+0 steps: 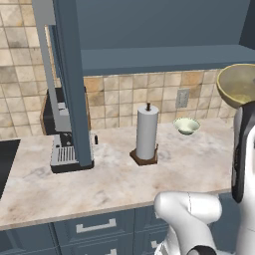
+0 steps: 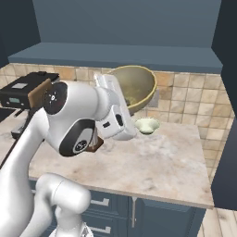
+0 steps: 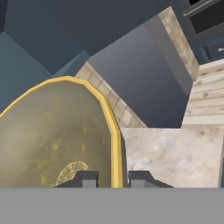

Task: Pick up the bowls on the counter and stack them on top of one another in the open cabinet. Place the smaller bowl on top of the larger bowl.

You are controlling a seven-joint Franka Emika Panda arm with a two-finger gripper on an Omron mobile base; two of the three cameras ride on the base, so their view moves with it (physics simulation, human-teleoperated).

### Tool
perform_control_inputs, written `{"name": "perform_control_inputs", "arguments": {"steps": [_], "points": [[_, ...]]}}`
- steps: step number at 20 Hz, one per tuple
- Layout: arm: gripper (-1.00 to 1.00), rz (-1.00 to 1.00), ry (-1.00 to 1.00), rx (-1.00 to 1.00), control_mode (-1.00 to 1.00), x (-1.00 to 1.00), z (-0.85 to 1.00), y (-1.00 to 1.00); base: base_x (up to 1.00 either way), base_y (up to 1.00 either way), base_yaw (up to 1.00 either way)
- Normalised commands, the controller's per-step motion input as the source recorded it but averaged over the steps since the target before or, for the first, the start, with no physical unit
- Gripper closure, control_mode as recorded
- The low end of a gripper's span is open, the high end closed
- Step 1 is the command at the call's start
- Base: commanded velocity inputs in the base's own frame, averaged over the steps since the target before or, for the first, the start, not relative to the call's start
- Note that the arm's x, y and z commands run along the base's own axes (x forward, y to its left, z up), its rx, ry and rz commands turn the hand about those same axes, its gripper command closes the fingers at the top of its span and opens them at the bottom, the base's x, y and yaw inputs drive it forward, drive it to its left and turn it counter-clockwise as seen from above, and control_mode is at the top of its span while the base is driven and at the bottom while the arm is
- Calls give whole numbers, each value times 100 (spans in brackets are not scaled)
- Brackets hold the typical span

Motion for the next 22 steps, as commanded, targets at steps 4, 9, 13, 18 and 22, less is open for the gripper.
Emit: {"name": "perform_control_inputs", "arguments": {"steps": [4, 9, 13, 18, 22], "points": [[100, 0, -8, -6, -100, -4, 52, 15, 0, 0, 0], [100, 0, -5, -2, -100, 17, 39, 22, 0, 0, 0], [100, 0, -4, 0, -100, 25, 40, 21, 0, 0, 0], [100, 0, -3, 0, -100, 27, 36, 22, 0, 0, 0], [100, 0, 0, 1, -100, 32, 23, 19, 0, 0, 0]]}}
